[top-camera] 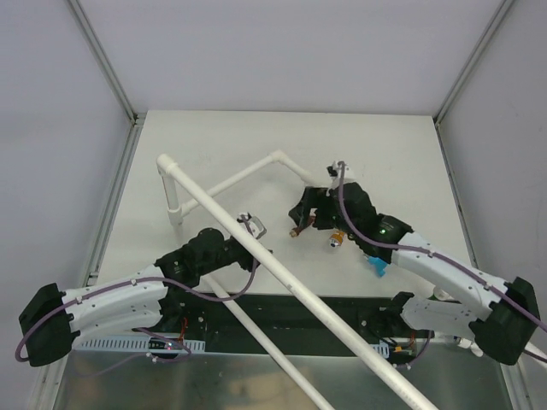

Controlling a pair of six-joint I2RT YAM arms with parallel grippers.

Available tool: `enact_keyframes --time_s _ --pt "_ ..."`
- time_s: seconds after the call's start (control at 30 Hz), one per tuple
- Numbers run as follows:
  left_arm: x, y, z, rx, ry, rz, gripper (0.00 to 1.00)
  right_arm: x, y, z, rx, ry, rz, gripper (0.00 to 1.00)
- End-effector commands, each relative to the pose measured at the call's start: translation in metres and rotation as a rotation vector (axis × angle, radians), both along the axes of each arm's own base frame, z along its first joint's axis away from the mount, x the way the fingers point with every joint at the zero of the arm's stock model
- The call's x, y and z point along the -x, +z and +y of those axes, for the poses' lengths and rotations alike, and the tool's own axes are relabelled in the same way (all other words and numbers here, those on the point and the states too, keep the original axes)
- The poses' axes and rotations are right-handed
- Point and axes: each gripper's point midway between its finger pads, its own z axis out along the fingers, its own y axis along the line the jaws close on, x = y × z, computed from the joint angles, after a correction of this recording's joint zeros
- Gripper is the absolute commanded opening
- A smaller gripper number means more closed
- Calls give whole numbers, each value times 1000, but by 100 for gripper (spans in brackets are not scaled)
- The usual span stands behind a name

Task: Install the water faucets
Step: Place the water faucet at the center of the board.

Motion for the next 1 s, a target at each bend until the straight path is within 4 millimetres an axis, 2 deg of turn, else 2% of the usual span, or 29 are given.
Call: enact_keyframes --time_s 0.0,0.1,0.2,0.3,0.33,0.5,0.6,0.73,0.77,0.87,0.93,0.97 --pt "24 20 -24 -47 -178 -144 56 -23 73 -26 -149 -158 -79 89" --pt "39 23 -41 -110 -227 -220 56 -33 80 -52 -154 -239 -40 89" --pt "61 29 -61 -169 -286 -314 56 -40 70 -72 -152 -292 12 89" --pt "81 33 -81 -226 -337 -411 56 -43 57 -83 -180 -317 50 89" --pt "87 32 -86 -247 -346 -436 56 -40 52 -81 -193 -294 70 89" --pt "105 31 -116 -328 -393 -535 56 -39 32 -92 -179 -319 95 89" --pt "109 35 -141 -388 -430 -633 57 -47 43 -109 -193 -363 72 88" --pt "119 55 -174 -344 -480 -678 57 -66 84 -141 -240 -452 21 88" --pt "120 63 -180 -320 -483 -684 57 -66 93 -141 -252 -433 14 88" --pt "122 75 -185 -276 -478 -662 57 -56 117 -122 -313 -289 -46 88" --pt "128 80 -183 -231 -499 -624 57 -38 118 -102 -354 -135 -64 88" --pt "132 82 -182 -211 -515 -602 57 -26 111 -91 -351 -62 -60 88"
